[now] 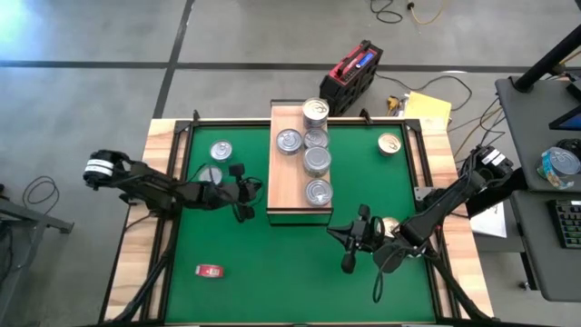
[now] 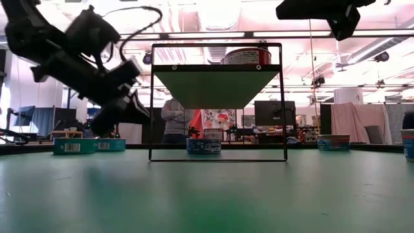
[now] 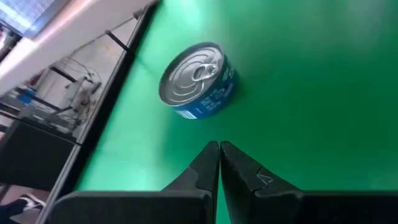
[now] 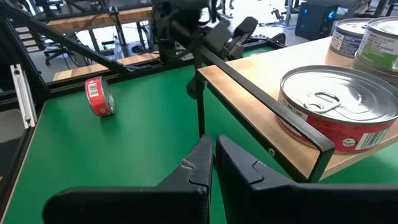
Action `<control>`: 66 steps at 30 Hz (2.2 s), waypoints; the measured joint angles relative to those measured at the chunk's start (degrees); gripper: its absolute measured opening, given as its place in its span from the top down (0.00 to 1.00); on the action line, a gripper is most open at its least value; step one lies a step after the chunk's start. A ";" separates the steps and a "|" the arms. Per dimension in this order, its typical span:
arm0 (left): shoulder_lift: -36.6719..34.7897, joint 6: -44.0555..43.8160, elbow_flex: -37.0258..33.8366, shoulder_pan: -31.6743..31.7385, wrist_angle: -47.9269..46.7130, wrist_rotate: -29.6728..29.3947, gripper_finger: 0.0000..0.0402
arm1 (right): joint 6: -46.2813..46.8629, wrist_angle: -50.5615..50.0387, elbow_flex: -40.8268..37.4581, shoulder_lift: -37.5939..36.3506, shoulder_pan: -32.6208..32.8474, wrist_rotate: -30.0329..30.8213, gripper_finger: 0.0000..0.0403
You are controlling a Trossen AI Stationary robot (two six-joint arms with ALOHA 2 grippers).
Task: Stack canned seafood by type on shelf
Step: Stack the blue tuna can on top of the blue tuna can on the shelf
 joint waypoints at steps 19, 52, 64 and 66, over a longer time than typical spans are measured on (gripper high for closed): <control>12.76 3.00 1.76 8.14 17.85 9.10 1.00 | 0.02 0.00 -0.02 0.00 0.00 0.06 0.97; 25.17 3.66 3.27 11.93 35.89 12.79 1.00 | 0.00 0.00 -0.07 0.04 -0.15 1.46 0.97; 28.01 2.38 3.64 12.82 37.96 13.82 1.00 | 0.00 0.00 -0.07 0.04 -0.67 1.57 0.97; 28.65 2.40 4.23 12.97 38.25 14.85 1.00 | 0.00 0.04 -0.07 0.04 -0.72 1.57 0.97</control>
